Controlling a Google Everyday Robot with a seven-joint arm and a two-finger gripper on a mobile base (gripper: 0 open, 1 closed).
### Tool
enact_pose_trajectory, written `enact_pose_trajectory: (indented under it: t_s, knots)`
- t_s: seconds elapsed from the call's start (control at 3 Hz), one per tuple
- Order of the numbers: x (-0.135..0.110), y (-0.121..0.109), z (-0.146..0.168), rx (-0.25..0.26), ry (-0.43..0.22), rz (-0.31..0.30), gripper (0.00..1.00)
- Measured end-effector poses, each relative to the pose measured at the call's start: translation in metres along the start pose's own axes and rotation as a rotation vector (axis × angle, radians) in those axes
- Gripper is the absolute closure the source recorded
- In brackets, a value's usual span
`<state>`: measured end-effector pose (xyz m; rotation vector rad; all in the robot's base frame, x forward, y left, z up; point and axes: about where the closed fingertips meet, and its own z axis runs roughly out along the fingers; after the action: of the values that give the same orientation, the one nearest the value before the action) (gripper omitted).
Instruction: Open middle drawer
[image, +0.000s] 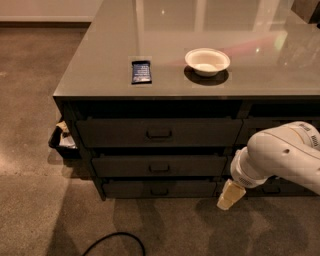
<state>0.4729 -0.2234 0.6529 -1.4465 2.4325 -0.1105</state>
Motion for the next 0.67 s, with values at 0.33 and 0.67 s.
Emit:
enact_pose_trajectory:
  t_s: [0.33,0.67]
  knots:
    - [-0.0002,0.0002,-0.0001,-0.001,-0.001,0.001,0.00]
    - [-0.0075,-0.0045,0.0085,-0.003,-0.032,0.011,0.00]
